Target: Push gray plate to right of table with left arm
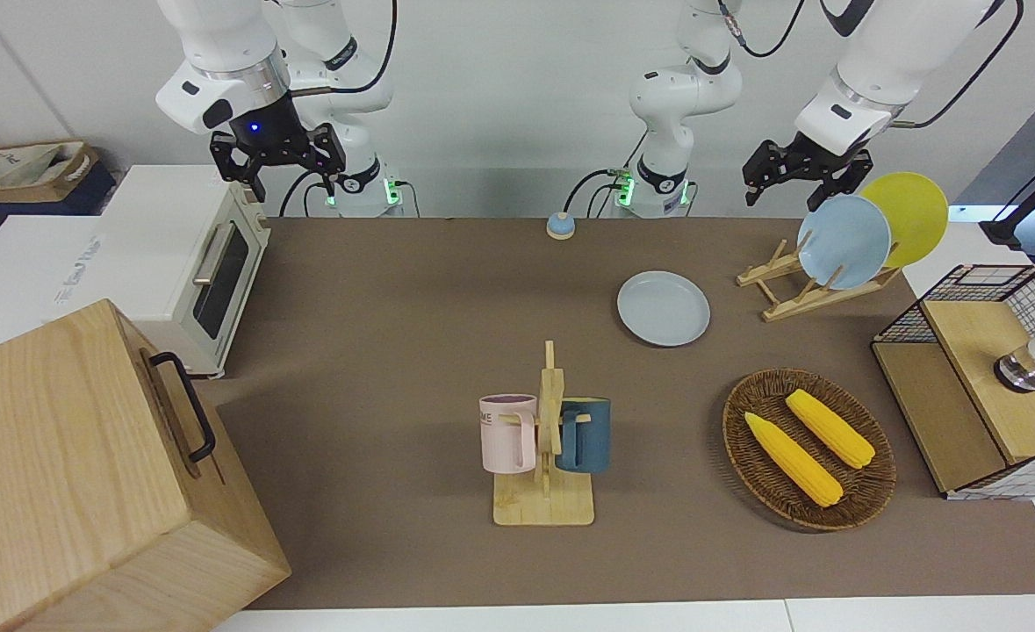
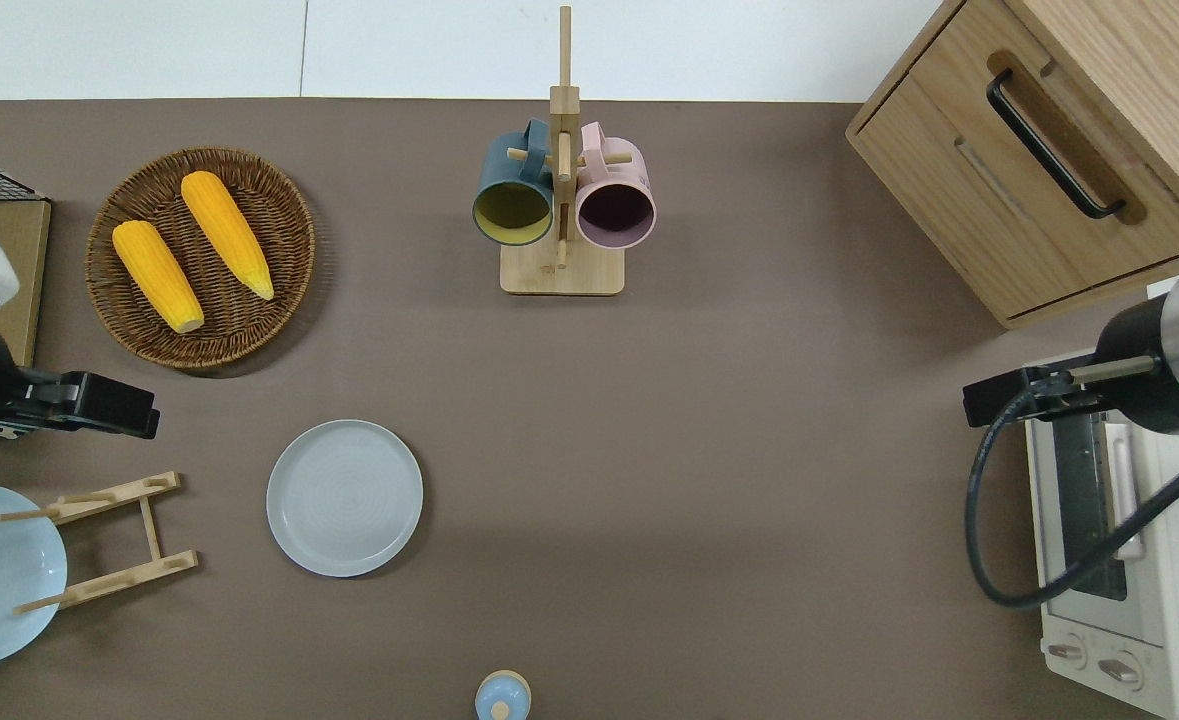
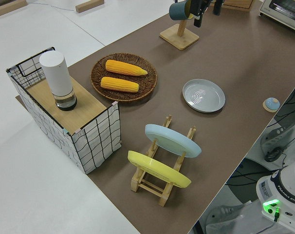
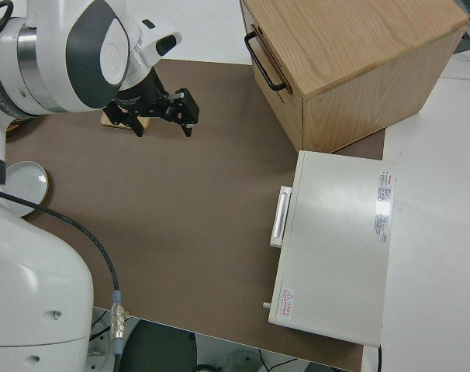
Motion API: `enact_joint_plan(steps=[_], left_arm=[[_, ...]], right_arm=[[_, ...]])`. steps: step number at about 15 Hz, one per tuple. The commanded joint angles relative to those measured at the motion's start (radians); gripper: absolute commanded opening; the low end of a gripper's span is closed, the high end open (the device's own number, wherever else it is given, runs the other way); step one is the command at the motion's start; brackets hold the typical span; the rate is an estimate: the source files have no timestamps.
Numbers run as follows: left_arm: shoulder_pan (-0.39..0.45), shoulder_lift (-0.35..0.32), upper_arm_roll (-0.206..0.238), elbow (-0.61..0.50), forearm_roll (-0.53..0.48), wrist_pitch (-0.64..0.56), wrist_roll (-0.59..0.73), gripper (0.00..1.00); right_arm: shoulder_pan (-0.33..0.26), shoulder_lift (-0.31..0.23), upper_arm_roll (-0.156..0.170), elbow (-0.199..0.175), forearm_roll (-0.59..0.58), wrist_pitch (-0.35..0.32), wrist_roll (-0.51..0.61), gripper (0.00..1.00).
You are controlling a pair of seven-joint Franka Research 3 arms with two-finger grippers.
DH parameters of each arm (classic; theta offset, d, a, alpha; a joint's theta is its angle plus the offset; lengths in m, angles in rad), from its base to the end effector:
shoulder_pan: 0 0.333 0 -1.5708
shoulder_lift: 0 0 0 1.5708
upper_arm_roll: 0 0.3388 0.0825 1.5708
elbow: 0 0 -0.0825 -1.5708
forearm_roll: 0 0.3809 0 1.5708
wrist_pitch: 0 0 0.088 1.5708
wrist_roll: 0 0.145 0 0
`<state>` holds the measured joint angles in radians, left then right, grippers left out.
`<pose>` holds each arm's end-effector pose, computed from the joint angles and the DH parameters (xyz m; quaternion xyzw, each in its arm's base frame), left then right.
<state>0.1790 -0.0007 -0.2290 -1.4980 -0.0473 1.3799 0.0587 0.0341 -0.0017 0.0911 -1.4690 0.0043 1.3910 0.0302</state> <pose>0.5254 -0.0339 0.6280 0.9964 -0.0573 -0.0586 0.0236 0.5247 0.0668 0.6421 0.9981 0.0477 -0.0382 0.0009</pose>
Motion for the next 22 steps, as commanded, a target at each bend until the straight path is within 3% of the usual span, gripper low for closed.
enact_joint_plan(steps=[1, 7, 10, 16, 19, 22], left_arm=[[0.007, 0.002, -0.007, 0.01, 0.0, 0.001, -0.007, 0.99], [0.013, -0.001, -0.006, -0.001, 0.0, -0.008, -0.011, 0.99], [0.013, -0.045, -0.006, -0.05, -0.002, -0.007, -0.031, 0.99], [0.022, -0.275, 0.002, -0.4, -0.017, 0.135, -0.013, 0.99], [0.022, -0.389, 0.002, -0.641, -0.052, 0.313, 0.018, 0.99], [0.011, -0.423, 0.002, -0.809, -0.068, 0.487, 0.021, 0.99]], right_arm=[[-0.011, -0.008, 0.006, -0.001, 0.008, -0.012, -0.003, 0.983], [-0.011, -0.008, 0.004, 0.001, 0.008, -0.012, -0.003, 0.983], [-0.011, -0.008, 0.006, 0.001, 0.008, -0.012, -0.001, 0.983], [-0.011, -0.008, 0.004, -0.001, 0.008, -0.012, -0.003, 0.983], [-0.011, -0.008, 0.006, -0.001, 0.008, -0.012, -0.003, 0.983], [-0.011, -0.008, 0.006, 0.001, 0.008, -0.012, -0.003, 0.983]])
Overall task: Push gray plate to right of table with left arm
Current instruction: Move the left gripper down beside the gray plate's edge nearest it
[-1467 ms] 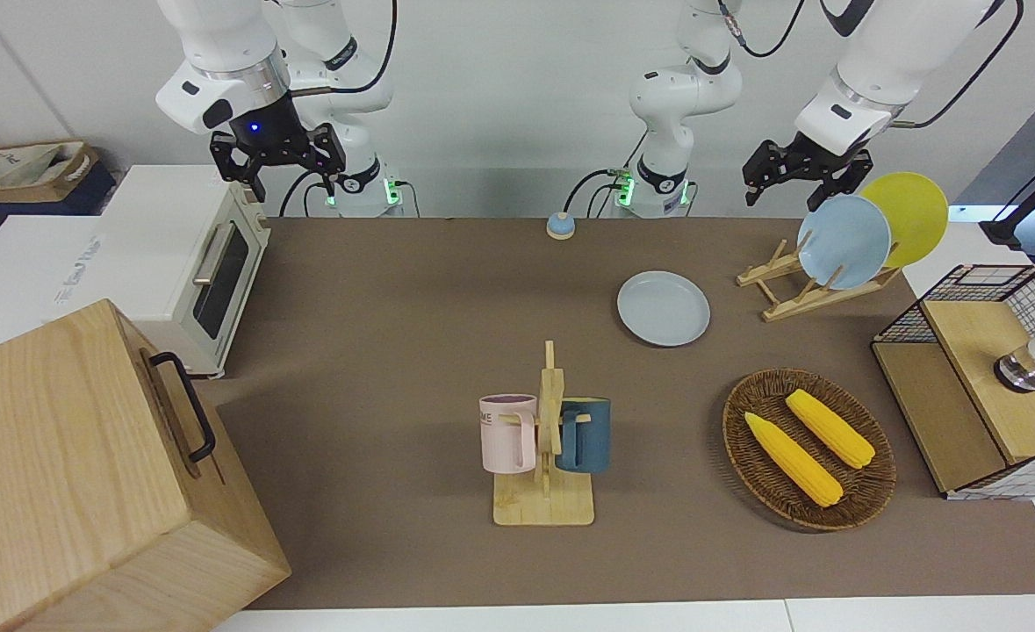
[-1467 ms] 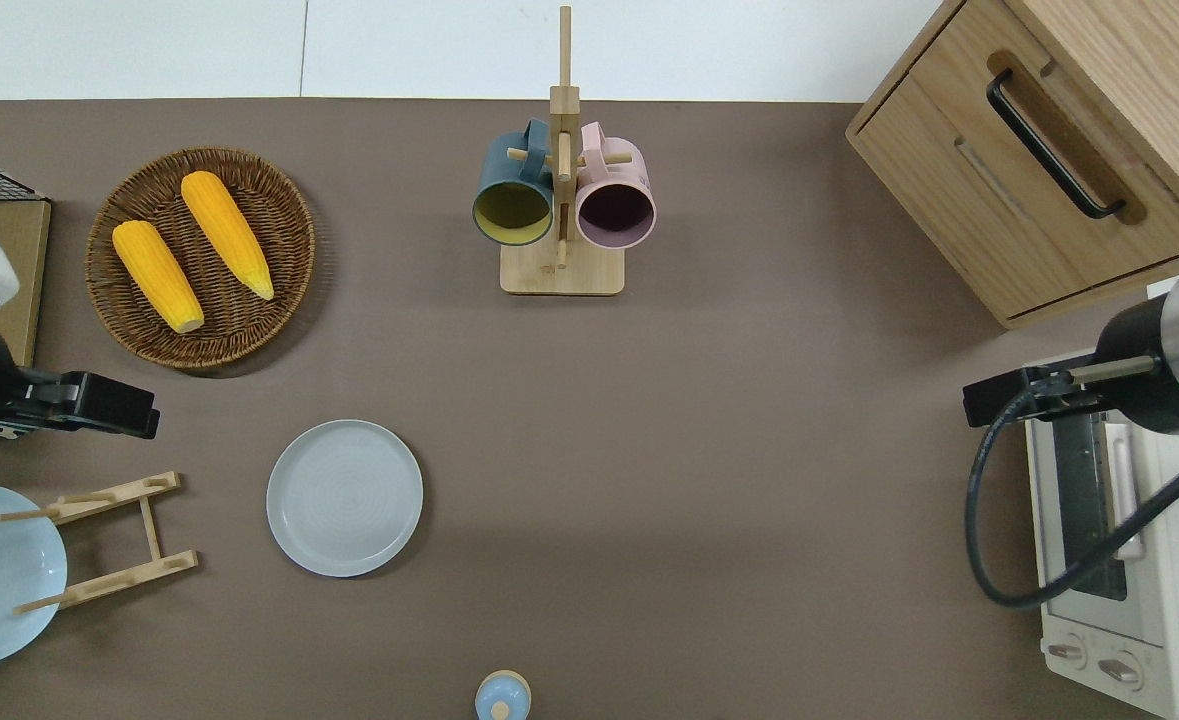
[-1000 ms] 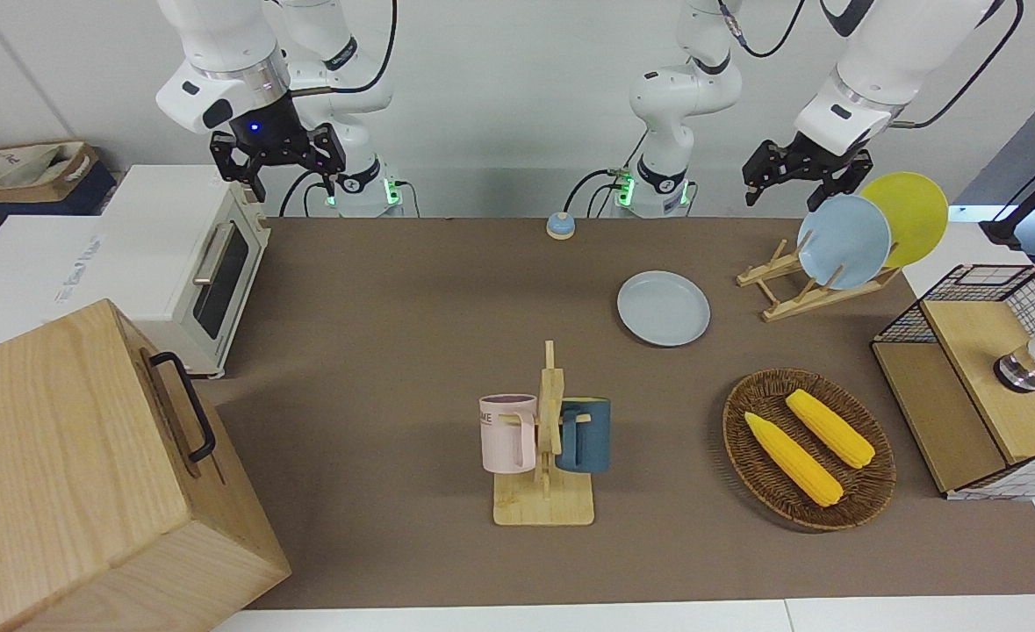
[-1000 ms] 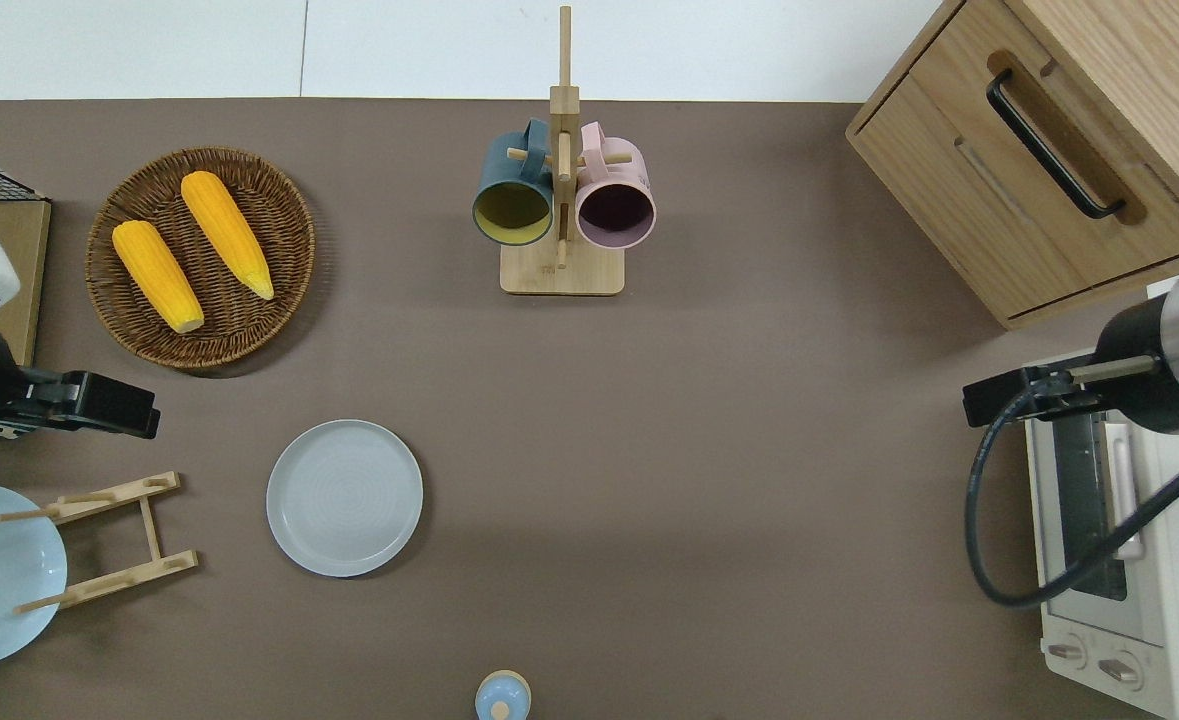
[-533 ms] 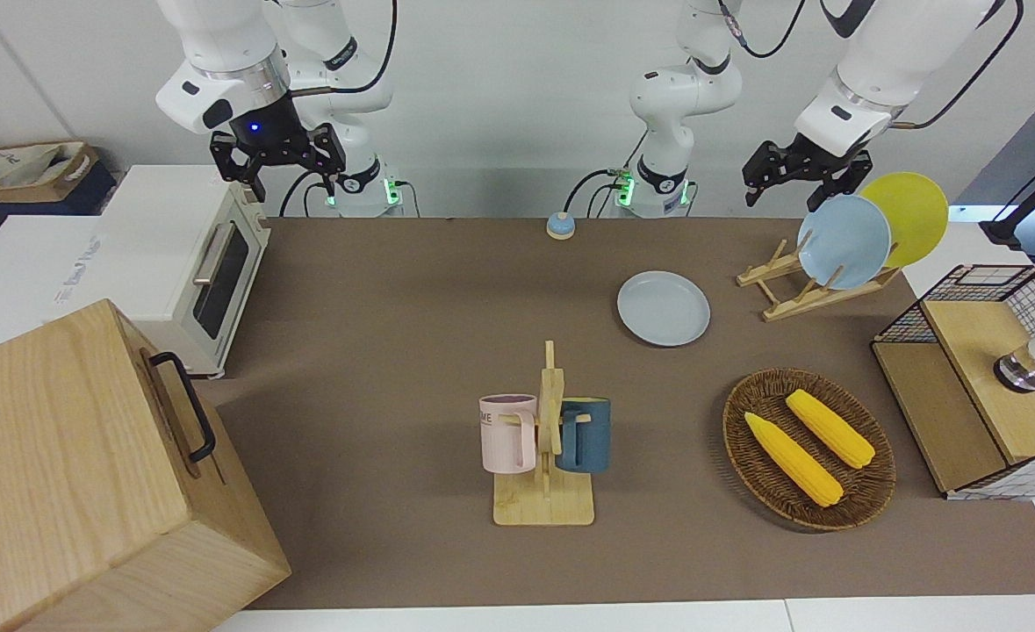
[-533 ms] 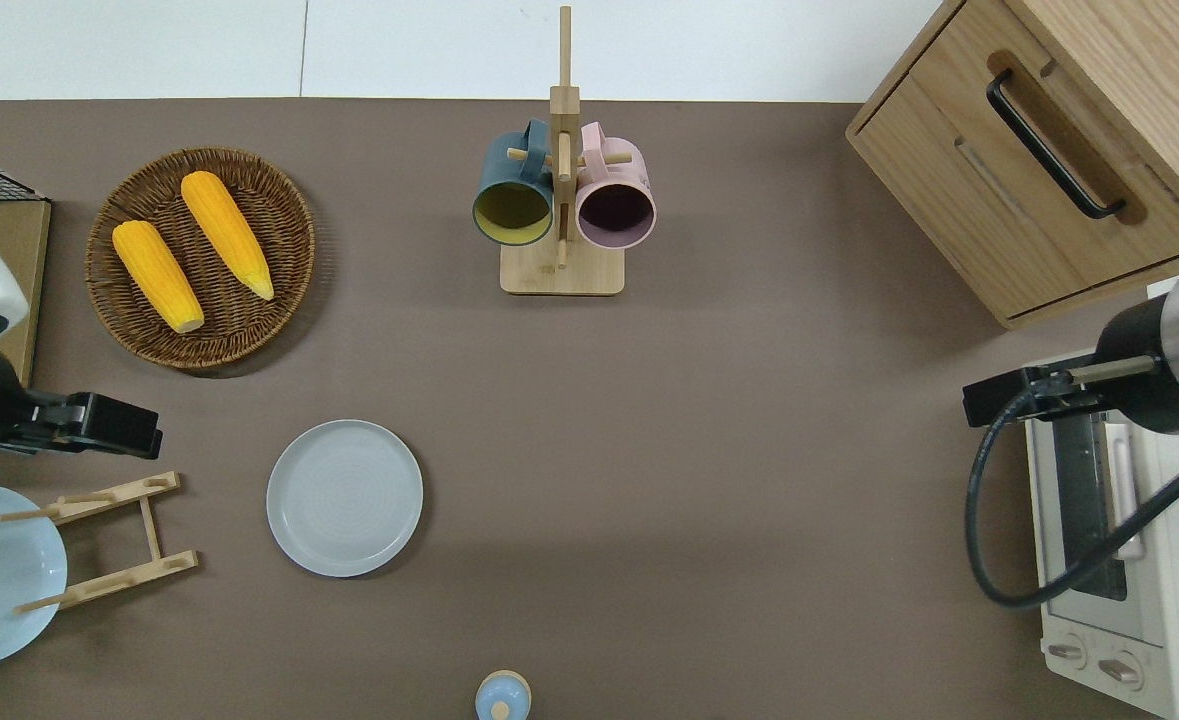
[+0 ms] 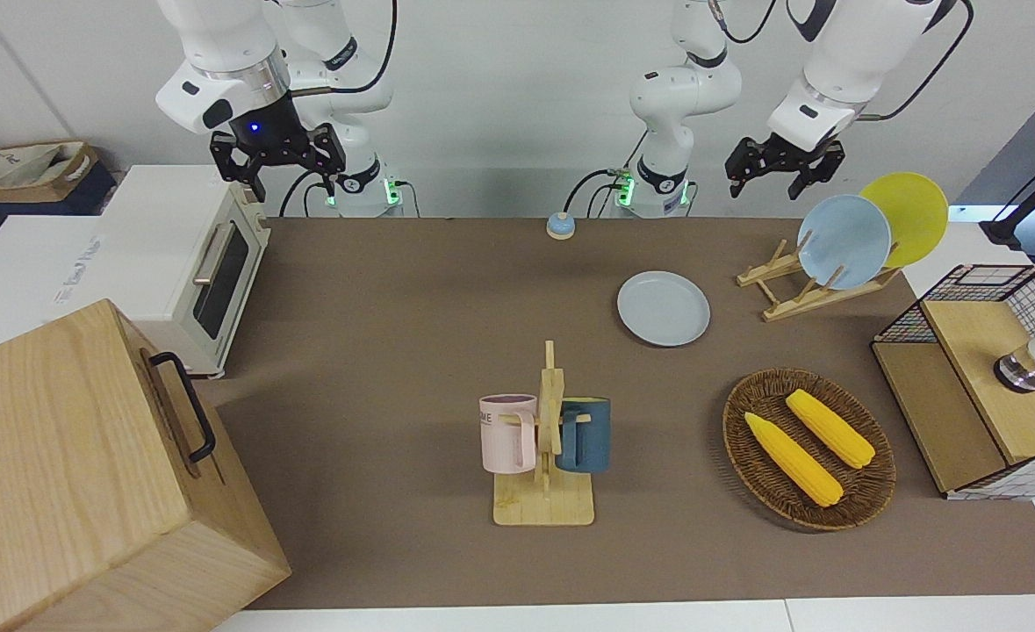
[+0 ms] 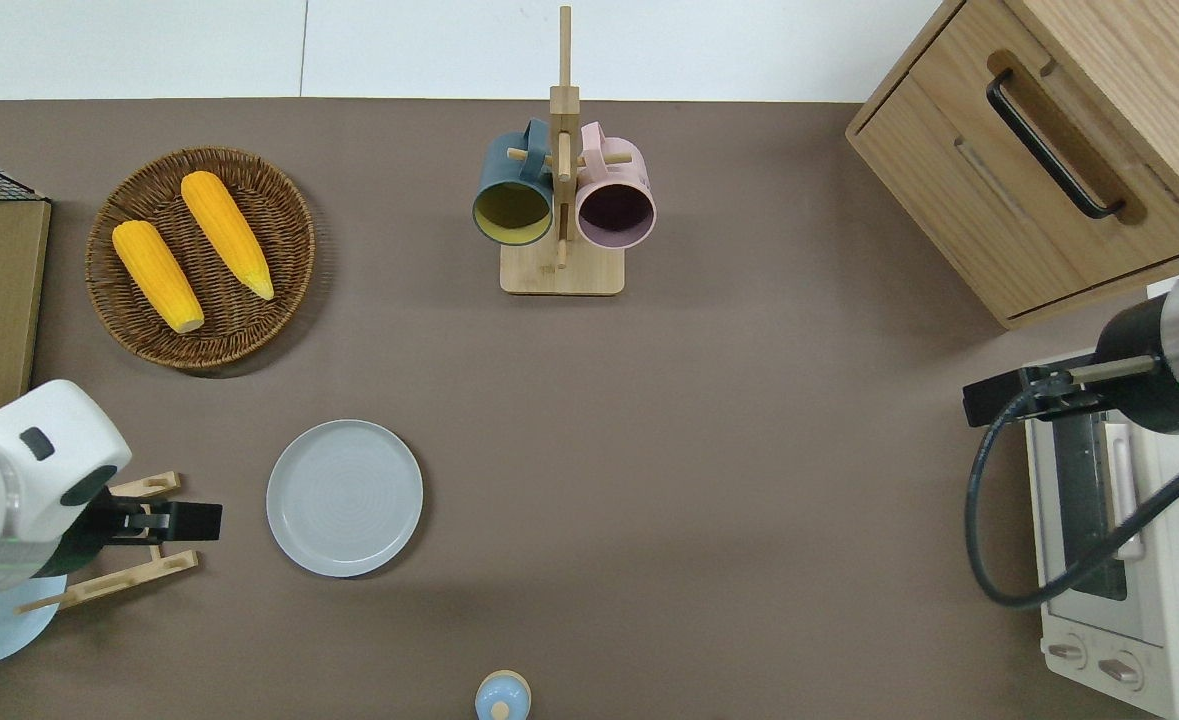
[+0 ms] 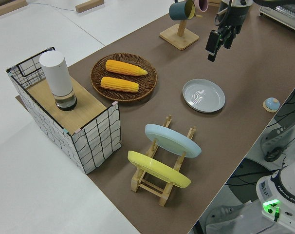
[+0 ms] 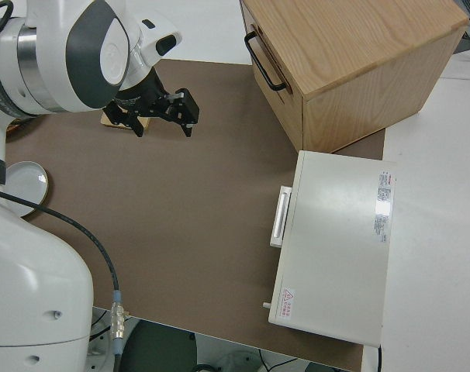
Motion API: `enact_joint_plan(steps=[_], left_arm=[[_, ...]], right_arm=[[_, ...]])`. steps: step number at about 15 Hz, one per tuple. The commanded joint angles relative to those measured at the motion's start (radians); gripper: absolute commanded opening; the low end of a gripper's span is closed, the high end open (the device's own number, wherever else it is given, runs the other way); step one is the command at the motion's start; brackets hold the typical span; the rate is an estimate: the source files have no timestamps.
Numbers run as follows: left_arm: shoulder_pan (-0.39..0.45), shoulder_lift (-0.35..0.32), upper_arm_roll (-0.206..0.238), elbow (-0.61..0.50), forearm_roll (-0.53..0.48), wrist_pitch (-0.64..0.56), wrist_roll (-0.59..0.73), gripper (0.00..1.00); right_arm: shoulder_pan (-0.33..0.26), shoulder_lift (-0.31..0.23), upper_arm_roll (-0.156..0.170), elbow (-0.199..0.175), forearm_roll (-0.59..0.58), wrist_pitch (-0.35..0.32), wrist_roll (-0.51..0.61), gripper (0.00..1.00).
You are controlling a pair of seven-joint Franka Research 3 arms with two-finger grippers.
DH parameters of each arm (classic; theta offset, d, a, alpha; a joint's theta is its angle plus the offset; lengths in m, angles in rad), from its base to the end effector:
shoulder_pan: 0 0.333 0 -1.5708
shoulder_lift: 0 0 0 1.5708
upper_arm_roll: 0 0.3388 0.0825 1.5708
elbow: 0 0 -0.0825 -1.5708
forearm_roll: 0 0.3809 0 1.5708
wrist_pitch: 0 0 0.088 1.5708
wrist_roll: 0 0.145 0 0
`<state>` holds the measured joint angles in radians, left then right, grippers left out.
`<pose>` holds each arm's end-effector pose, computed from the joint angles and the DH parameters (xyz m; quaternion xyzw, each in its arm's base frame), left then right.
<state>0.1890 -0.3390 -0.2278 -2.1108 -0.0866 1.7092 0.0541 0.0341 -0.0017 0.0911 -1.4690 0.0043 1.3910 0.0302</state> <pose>0.4345 -0.0377 0.5301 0.9989 -0.0313 -0.0349 0.0056 0.5247 0.0668 0.6421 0.9981 0.0477 -0.0382 0.0009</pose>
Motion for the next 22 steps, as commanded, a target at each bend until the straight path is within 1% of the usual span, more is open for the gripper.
enact_joint_plan(steps=[1, 5, 7, 9, 14, 17, 22], left_arm=[[0.0, -0.084, 0.001, -0.228, -0.028, 0.199, 0.026, 0.99], [-0.005, -0.08, 0.001, -0.366, -0.028, 0.381, 0.036, 0.99], [0.004, -0.063, 0.001, -0.403, -0.06, 0.444, 0.091, 0.99], [0.015, -0.025, 0.007, -0.428, -0.096, 0.518, 0.136, 0.99], [0.018, 0.106, 0.007, -0.469, -0.102, 0.703, 0.136, 0.99], [0.017, 0.165, 0.007, -0.472, -0.102, 0.756, 0.127, 0.99], [0.006, 0.192, 0.005, -0.474, -0.102, 0.776, 0.122, 0.98]], right_arm=[[-0.011, -0.008, 0.006, -0.001, 0.008, -0.012, -0.001, 0.983], [-0.011, -0.008, 0.004, -0.001, 0.008, -0.012, -0.003, 0.983], [-0.011, -0.008, 0.006, -0.001, 0.008, -0.012, -0.003, 0.983], [-0.011, -0.008, 0.006, -0.001, 0.008, -0.012, -0.003, 0.983], [-0.011, -0.008, 0.004, -0.001, 0.008, -0.012, -0.001, 0.983], [-0.011, -0.008, 0.006, -0.001, 0.008, -0.012, -0.003, 0.983], [-0.011, -0.008, 0.006, 0.001, 0.008, -0.012, -0.001, 0.983]])
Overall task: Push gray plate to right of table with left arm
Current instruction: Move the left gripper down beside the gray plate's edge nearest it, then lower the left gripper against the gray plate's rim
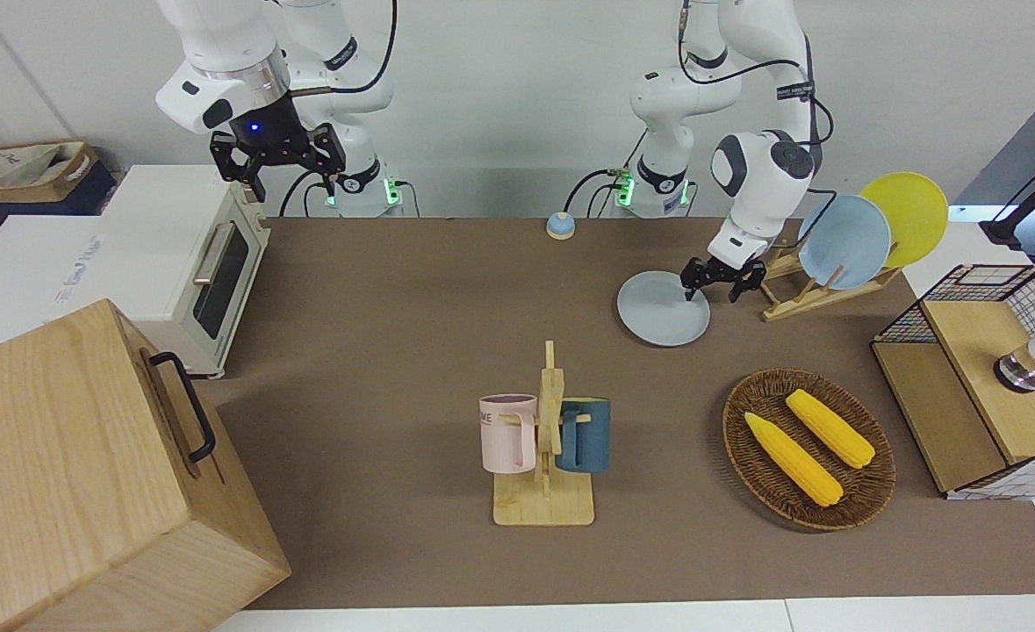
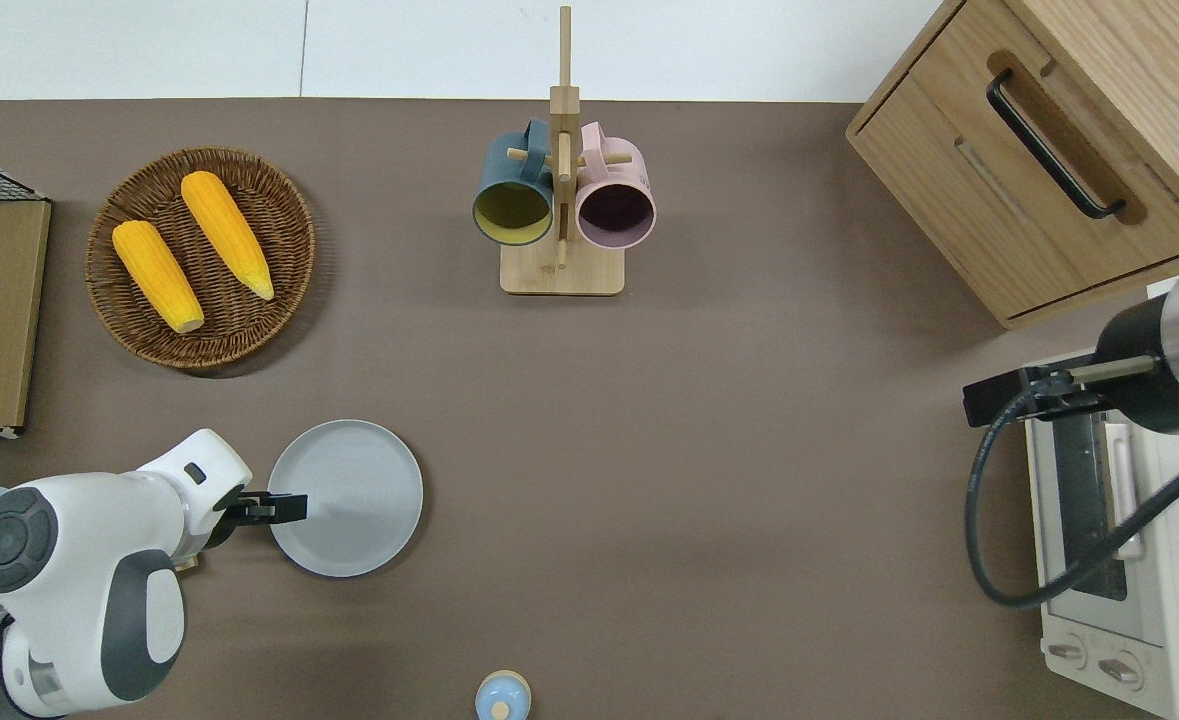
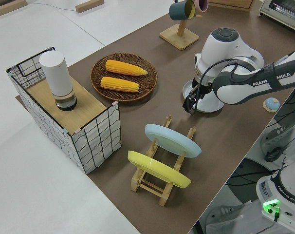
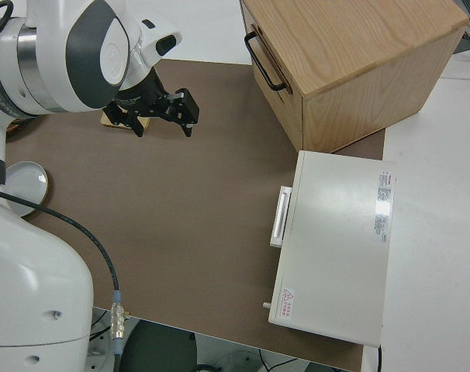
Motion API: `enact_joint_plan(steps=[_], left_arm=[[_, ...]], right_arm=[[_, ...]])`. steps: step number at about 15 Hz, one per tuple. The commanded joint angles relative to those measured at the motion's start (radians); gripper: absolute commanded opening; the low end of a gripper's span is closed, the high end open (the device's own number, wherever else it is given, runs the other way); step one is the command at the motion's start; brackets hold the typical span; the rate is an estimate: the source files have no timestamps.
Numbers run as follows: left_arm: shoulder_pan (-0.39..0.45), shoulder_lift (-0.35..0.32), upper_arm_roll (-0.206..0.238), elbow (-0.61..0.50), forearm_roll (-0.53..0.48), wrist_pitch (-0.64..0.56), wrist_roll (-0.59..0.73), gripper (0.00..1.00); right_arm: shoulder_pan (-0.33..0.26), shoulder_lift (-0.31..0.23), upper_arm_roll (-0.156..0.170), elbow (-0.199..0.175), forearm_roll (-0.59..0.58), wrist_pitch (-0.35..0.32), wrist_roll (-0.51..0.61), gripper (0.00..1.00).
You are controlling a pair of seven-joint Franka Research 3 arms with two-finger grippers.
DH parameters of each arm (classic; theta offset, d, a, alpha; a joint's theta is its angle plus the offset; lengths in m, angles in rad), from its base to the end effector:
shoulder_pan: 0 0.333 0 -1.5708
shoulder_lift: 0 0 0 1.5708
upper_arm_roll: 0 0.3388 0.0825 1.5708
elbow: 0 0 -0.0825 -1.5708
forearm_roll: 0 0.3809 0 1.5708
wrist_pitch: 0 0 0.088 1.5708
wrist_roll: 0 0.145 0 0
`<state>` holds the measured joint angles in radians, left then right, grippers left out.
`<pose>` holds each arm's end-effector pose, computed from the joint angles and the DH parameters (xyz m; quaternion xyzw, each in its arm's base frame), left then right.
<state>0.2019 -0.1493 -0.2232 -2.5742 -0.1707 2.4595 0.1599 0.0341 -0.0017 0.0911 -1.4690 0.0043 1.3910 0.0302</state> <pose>0.4366 -0.0112 0.3039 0.9988 -0.0242 0.0192 0.0371 0.5247 0.0668 0.6421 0.9981 0.0477 -0.0382 0.0009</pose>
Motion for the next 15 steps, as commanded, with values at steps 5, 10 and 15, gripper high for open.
enact_joint_plan(steps=[5, 10, 15], left_arm=[[-0.009, 0.019, 0.001, -0.011, -0.018, 0.029, 0.015, 0.91], [-0.015, 0.047, -0.007, -0.009, -0.018, 0.042, -0.031, 0.45], [-0.015, 0.045, -0.01, -0.009, -0.016, 0.042, -0.039, 0.0]], right_arm=[[-0.011, -0.008, 0.006, -0.001, 0.008, -0.012, -0.003, 0.983], [-0.011, -0.008, 0.004, 0.001, 0.008, -0.012, -0.001, 0.983], [-0.011, -0.008, 0.006, 0.001, 0.008, -0.012, -0.003, 0.983]])
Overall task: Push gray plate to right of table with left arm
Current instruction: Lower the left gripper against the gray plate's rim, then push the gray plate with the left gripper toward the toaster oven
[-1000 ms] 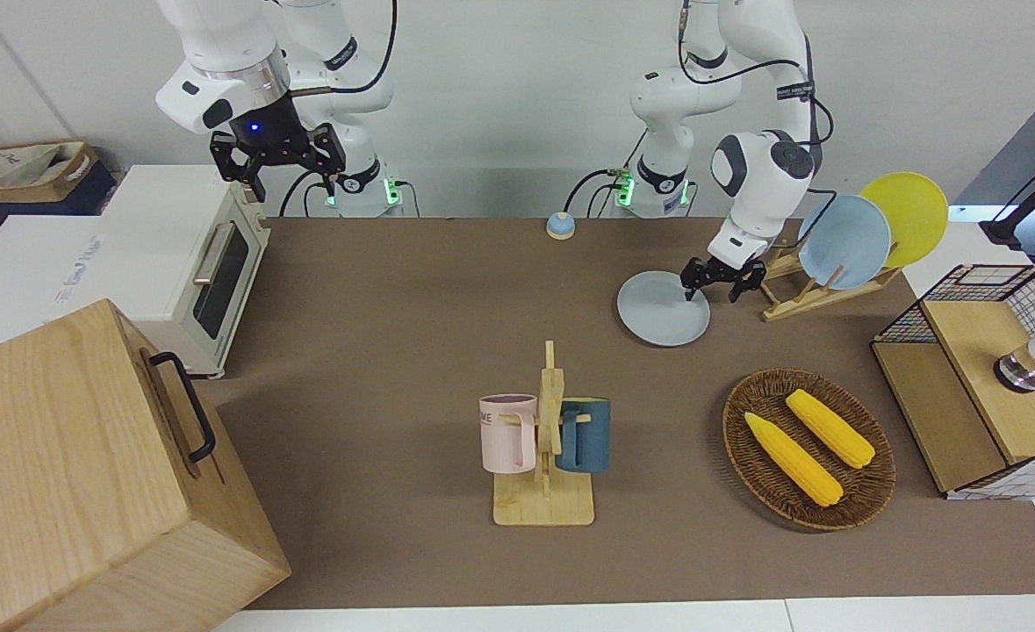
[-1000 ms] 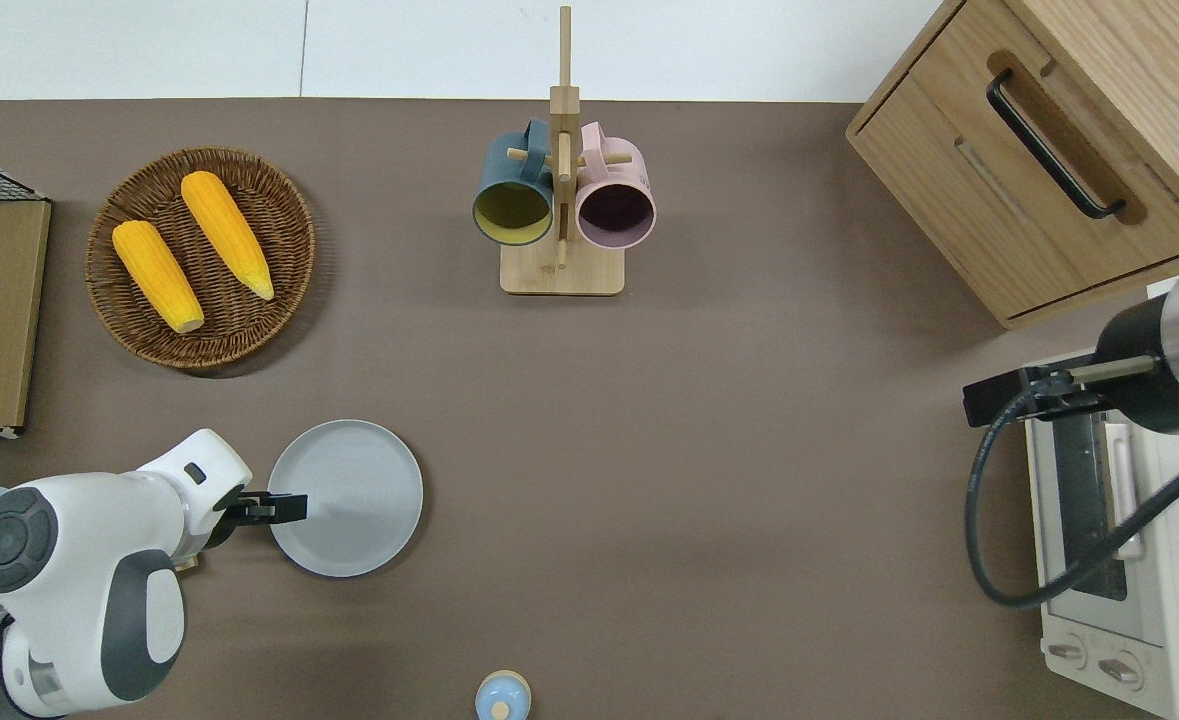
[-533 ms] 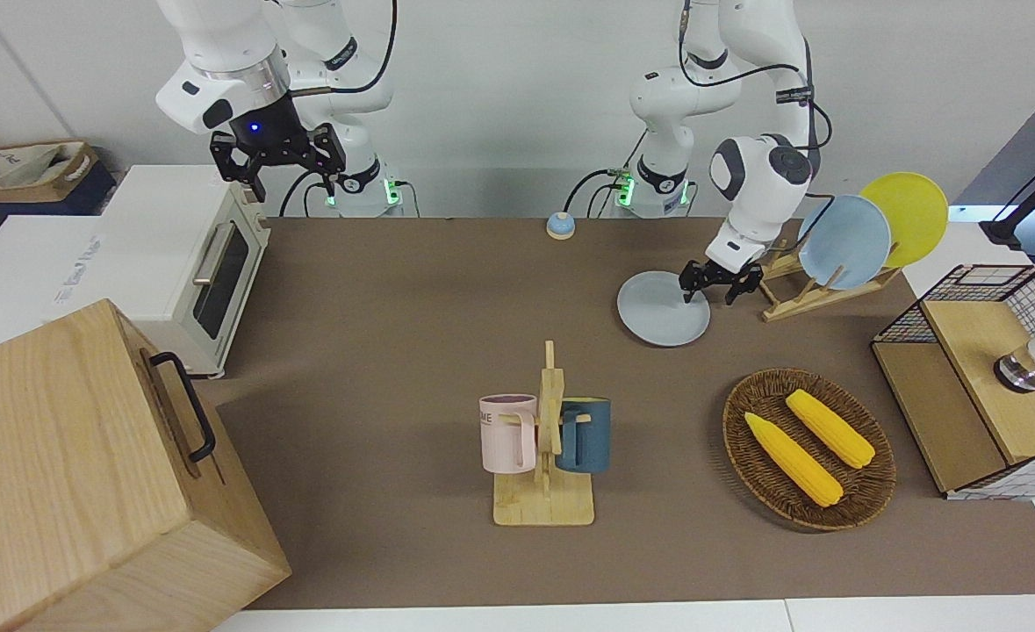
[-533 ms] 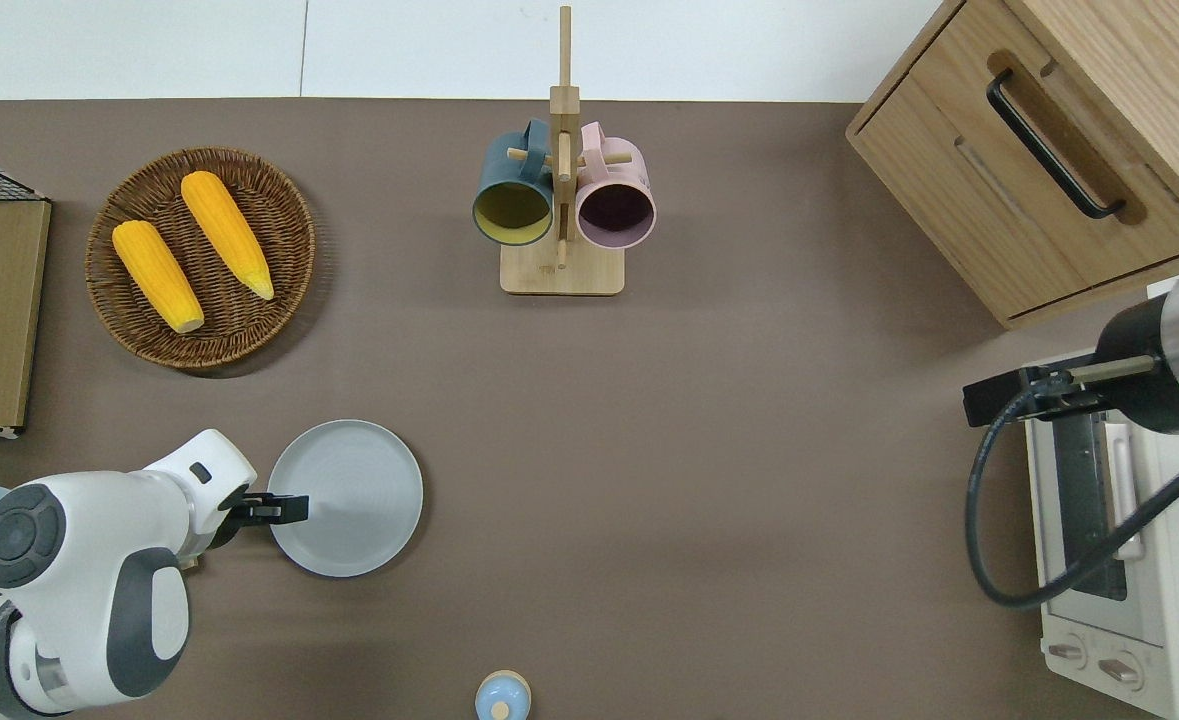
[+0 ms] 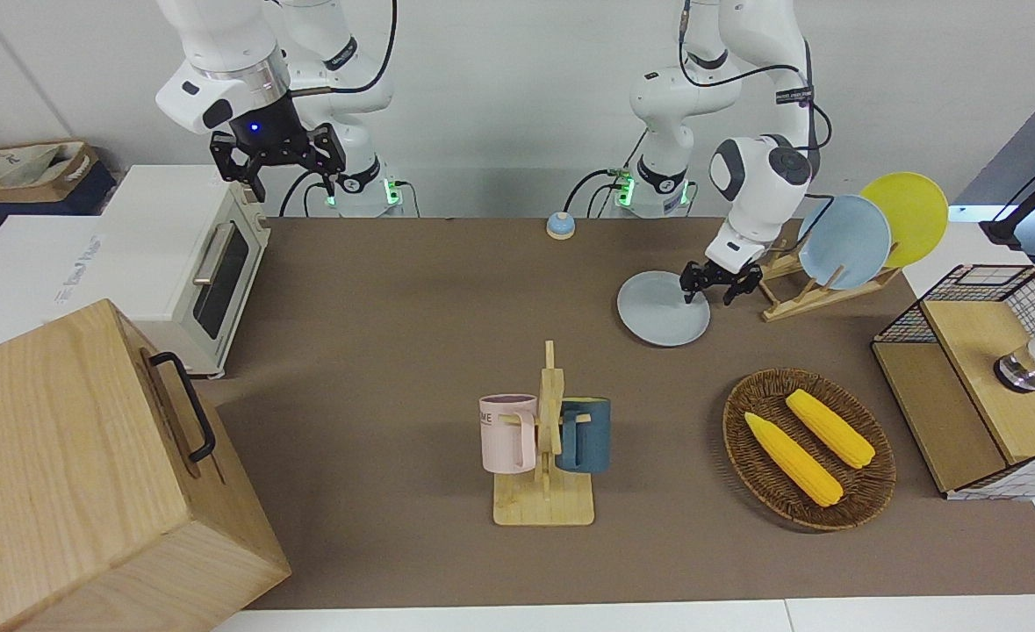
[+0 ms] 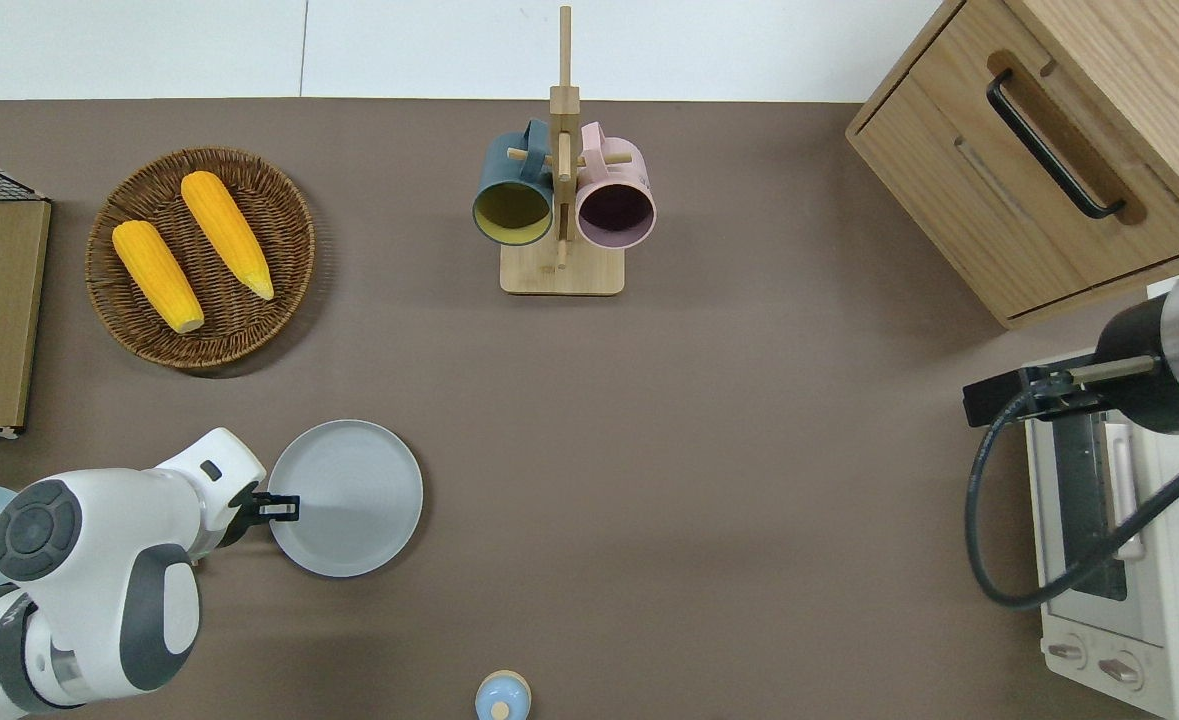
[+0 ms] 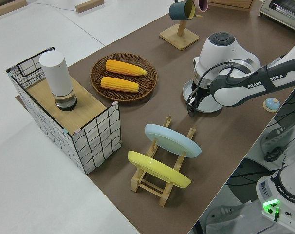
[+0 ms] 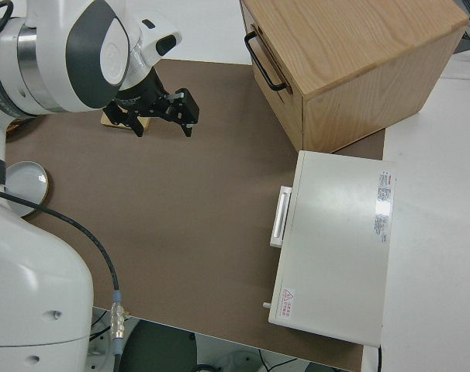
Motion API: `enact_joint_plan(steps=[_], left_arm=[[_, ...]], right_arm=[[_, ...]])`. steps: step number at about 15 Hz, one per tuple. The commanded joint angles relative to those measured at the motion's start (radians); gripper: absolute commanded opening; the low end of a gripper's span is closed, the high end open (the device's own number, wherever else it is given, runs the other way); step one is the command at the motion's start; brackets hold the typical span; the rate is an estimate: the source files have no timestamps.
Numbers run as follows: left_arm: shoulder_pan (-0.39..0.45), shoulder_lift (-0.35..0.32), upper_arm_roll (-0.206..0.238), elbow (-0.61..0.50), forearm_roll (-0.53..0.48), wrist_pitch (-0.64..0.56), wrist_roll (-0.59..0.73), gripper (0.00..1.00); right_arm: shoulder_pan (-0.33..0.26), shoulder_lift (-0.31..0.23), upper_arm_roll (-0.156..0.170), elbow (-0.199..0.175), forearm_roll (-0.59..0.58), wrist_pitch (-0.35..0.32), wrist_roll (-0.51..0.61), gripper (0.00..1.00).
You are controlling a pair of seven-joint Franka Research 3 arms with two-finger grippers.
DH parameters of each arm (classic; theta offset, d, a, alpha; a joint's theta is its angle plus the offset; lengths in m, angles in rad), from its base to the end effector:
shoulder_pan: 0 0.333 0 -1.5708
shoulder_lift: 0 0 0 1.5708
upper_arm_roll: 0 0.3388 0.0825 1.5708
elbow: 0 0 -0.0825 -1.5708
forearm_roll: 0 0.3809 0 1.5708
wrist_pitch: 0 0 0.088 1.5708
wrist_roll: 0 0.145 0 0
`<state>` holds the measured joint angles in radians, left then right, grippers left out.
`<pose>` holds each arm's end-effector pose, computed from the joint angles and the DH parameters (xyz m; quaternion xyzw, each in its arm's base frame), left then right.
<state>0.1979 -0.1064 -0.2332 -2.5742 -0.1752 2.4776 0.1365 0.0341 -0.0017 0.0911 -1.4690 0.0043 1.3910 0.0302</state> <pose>0.4374 -0.0173 0.2872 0.9990 -0.0165 0.0064 0.0416 0.5247 0.0668 0.6421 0.9981 0.0477 -0.0382 0.0009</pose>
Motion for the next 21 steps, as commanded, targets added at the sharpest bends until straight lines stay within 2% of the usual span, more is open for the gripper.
enact_joint_plan(steps=[1, 10, 15, 18, 21], left_arm=[[-0.011, 0.002, 0.0, -0.009, -0.012, 0.024, -0.015, 0.0], [-0.026, 0.013, -0.009, -0.006, -0.012, 0.03, -0.05, 0.0], [-0.149, 0.065, -0.015, 0.012, -0.015, 0.069, -0.185, 0.0], [-0.236, 0.086, -0.015, 0.038, -0.061, 0.086, -0.265, 0.0], [-0.334, 0.112, -0.015, 0.077, -0.066, 0.087, -0.397, 0.0]], right_arm=[[-0.011, -0.008, 0.006, 0.001, 0.008, -0.012, -0.003, 0.983], [-0.011, -0.008, 0.006, -0.001, 0.008, -0.012, -0.001, 0.983], [-0.011, -0.008, 0.006, -0.001, 0.008, -0.012, -0.003, 0.983], [-0.011, -0.008, 0.006, 0.001, 0.008, -0.012, -0.001, 0.983], [-0.011, -0.008, 0.006, -0.001, 0.008, -0.012, -0.003, 0.983]])
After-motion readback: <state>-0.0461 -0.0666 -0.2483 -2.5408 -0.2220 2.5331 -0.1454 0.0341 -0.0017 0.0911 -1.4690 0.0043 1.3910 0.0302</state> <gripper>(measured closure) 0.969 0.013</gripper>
